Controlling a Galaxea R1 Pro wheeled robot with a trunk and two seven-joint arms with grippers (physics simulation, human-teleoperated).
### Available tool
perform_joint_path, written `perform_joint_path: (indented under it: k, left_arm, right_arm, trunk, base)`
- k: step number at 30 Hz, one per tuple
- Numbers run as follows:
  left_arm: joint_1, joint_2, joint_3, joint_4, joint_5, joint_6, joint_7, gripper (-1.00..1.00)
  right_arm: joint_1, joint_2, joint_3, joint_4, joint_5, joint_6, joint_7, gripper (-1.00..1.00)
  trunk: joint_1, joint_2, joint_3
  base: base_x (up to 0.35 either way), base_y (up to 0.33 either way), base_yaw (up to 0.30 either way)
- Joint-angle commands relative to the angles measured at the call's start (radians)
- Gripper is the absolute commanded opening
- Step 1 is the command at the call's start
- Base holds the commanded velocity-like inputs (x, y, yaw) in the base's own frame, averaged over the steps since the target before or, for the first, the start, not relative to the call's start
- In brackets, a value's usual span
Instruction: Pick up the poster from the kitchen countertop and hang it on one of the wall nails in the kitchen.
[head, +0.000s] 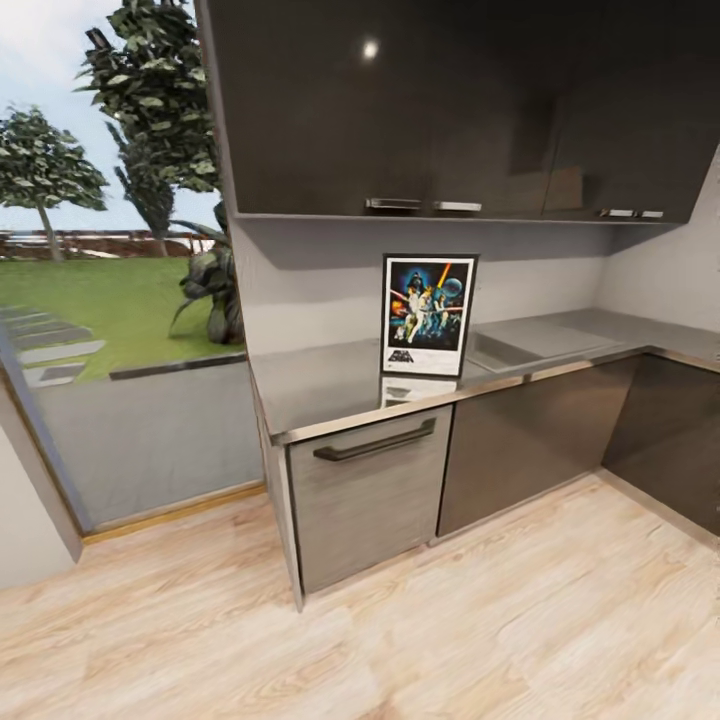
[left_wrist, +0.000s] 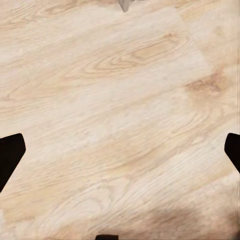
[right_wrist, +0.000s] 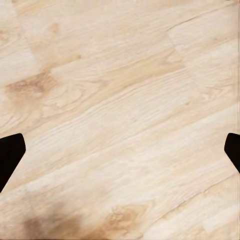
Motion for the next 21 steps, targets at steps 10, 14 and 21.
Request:
perform_joint_path:
  k: [10,14,21]
  left_arm:
    - [0.000,0.000,0.002,0.000,0.000,-0.001,0.001,1.00]
    - [0.000,0.000,0.000,0.003,0.000,-0.001,0.001,1.00]
    - [0.000,-0.002,-0.003,0.010,0.000,-0.001,0.001,1.00]
  right_arm:
    - [-0.001,0.000,0.000,0.001,0.000,-0.003,-0.001,1.00]
    - [-0.001,0.000,0.000,0.001,0.000,-0.003,-0.001,1.00]
    - [-0.001,0.000,0.000,0.001,0.001,-0.003,-0.001,1.00]
  trunk:
    - [0.000,0.000,-0.001]
    - [0.000,0.000,-0.001]
    - [0.000,0.000,-0.001]
  base:
    - [0.142,-0.313,0.000]
    - [0.139,-0.314,0.000]
    - [0.139,-0.314,0.000]
